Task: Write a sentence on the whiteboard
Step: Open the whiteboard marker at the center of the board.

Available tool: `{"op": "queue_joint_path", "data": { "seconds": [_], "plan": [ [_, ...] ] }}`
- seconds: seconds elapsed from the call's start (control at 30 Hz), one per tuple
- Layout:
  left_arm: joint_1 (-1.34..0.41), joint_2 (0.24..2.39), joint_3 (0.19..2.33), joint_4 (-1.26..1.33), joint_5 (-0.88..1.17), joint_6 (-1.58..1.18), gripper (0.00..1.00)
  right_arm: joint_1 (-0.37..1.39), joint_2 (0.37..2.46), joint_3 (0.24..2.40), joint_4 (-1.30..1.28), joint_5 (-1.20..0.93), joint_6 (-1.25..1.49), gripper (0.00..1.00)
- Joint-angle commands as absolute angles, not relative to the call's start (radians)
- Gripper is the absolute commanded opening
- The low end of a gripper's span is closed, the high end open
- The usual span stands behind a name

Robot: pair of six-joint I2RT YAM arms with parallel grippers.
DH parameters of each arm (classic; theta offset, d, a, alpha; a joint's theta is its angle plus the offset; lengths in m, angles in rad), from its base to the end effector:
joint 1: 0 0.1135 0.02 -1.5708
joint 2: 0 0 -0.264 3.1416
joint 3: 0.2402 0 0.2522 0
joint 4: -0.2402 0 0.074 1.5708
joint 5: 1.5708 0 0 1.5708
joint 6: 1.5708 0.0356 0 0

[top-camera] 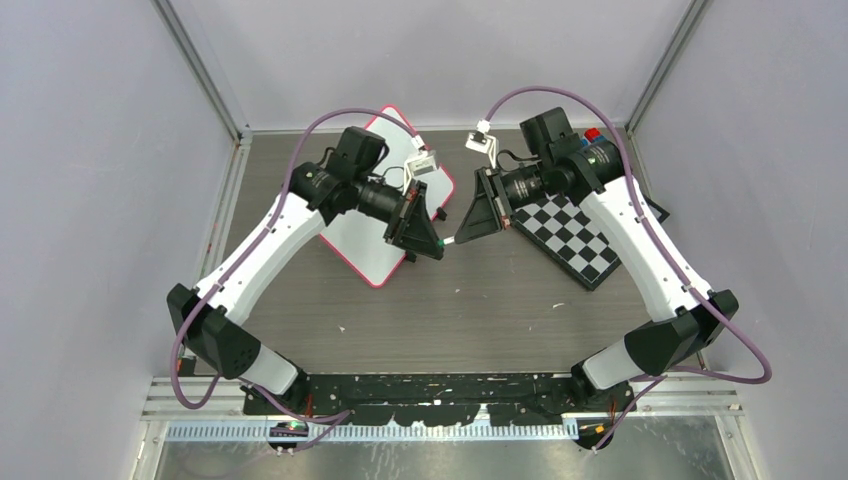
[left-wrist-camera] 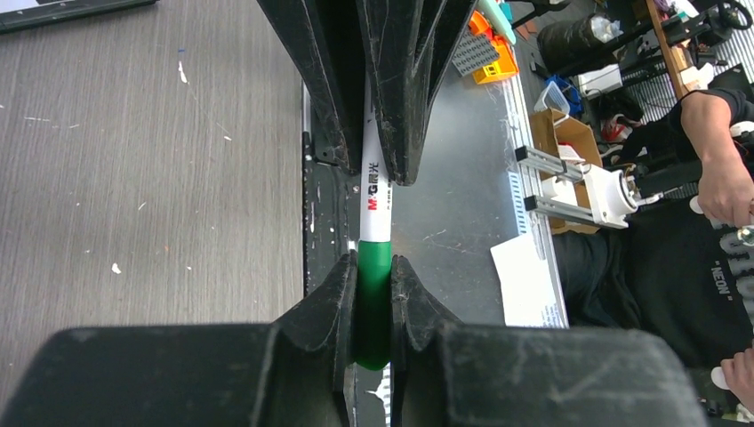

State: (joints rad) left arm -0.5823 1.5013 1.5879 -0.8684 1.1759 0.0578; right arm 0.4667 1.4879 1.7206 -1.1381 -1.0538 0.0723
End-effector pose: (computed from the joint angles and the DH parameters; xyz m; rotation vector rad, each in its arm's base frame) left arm 0.2348 -0.1939 0.3960 1.2574 1.8749 -1.6352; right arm 0.2354 0.1533 0.4194 -0.9248 2.2147 1.5359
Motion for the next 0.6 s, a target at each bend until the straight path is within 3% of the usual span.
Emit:
{"op": "queue_joint_path", "data": {
  "seconds": [0.0,0.47,0.57],
  "plan": [
    [-0.571,1.494,1.607,-0.844,1.158,0.069,0.0,0.475,1.474,1.78,-1.21,-1.084,0.018,0.0],
    [-0.553,1.444,1.473,-1.052,0.988,0.333,0.0,0.018,1.527,1.874,-1.335,-1.047,-0.116,0.0],
    [-0.58,1.444,1.417,-1.027,0.863,0.385,0.0,-0.044,1.519,1.833,-1.33,-1.042,-0.119,0.0]
  ]
}}
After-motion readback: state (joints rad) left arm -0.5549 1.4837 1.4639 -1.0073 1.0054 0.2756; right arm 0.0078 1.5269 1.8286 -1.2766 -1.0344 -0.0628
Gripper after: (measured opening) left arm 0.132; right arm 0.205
